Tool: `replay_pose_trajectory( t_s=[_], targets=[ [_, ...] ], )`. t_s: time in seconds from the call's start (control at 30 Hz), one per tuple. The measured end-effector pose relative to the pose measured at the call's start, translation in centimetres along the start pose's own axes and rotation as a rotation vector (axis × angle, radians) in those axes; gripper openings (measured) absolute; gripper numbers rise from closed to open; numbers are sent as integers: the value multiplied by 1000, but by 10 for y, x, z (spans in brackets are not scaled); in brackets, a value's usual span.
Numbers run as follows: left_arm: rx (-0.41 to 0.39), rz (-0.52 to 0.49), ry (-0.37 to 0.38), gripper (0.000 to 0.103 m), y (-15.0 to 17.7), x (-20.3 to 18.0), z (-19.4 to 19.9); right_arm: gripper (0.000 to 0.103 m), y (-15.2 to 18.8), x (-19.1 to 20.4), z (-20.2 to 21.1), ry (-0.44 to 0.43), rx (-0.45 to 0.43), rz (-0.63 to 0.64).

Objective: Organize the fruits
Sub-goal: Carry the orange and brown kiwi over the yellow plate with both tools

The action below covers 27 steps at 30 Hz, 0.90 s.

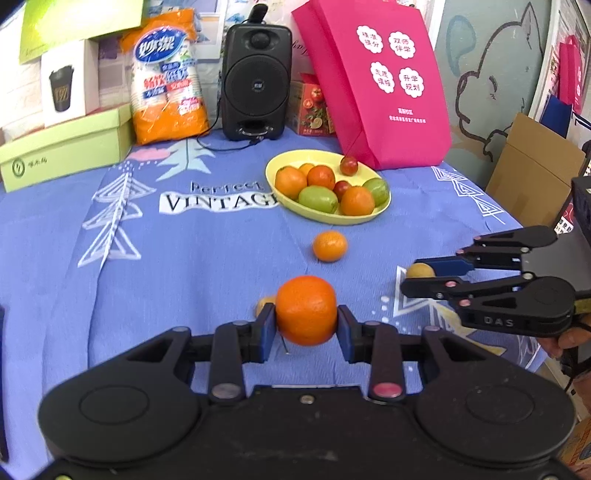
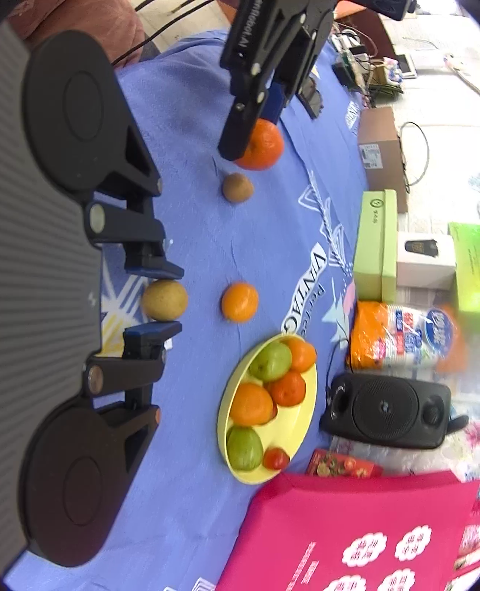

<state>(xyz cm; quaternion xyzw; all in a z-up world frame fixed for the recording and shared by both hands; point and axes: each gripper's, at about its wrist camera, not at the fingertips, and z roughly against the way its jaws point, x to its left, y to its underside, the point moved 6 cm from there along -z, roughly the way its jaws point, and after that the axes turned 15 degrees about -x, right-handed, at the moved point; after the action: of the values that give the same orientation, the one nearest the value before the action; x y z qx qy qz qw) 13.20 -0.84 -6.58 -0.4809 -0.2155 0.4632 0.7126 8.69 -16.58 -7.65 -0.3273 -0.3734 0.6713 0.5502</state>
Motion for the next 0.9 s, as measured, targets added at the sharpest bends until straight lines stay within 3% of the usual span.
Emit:
replay_pose_trajectory(
  t_s=[0.37,0.9],
  targets=[
    [-29,-60,71,34,-62,-14,-55,24,-29,-43,-10,60,-59,-9],
    [-30,-150,27,35,-119,-17,-172,24,-78,-99,-62,143,-106,5]
  ],
)
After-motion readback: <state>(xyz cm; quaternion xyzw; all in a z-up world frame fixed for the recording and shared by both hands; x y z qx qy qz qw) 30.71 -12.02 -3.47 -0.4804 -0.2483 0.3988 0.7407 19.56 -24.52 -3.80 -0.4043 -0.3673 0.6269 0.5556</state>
